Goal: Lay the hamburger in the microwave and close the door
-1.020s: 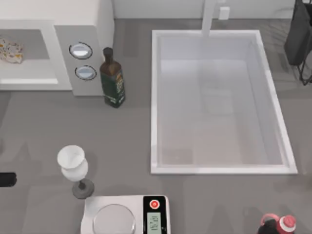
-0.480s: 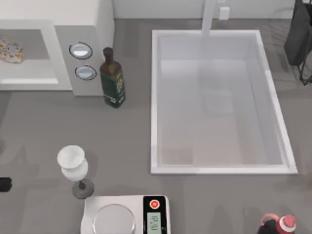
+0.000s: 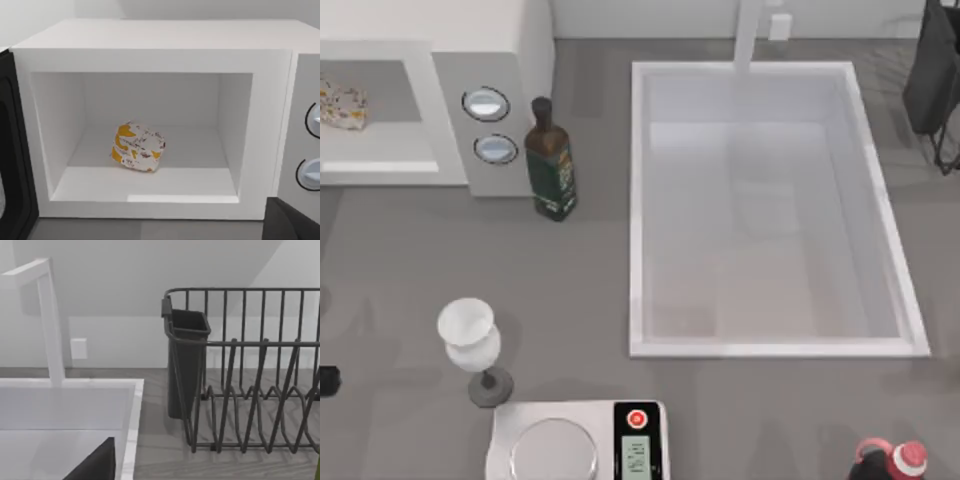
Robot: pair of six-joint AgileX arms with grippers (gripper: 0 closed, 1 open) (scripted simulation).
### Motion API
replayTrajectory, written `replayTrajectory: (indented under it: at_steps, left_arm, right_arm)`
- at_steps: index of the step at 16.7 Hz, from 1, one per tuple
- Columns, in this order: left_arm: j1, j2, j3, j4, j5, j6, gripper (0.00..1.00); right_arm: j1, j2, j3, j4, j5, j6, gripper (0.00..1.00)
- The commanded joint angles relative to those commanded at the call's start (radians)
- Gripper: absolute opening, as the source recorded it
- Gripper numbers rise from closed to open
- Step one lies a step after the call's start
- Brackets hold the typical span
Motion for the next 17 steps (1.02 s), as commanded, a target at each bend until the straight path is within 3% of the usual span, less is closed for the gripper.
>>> replayTrajectory:
  at_steps: [8, 13, 17]
  left_arm:
    - [-0.192, 0.129, 0.005, 0.123, -0.19, 0.001, 0.0]
    - [-0.188, 0.13, 0.005, 0.125, -0.185, 0.0, 0.0]
    - [-0.116, 0.241, 0.05, 0.193, -0.096, 0.003, 0.0]
  right_arm:
    - [0.0, 0.0, 0.0, 0.0, 0.0, 0.0, 1.0]
    - [0.0, 0.0, 0.0, 0.0, 0.0, 0.0, 1.0]
    - [0.0, 0.0, 0.0, 0.0, 0.0, 0.0, 1.0]
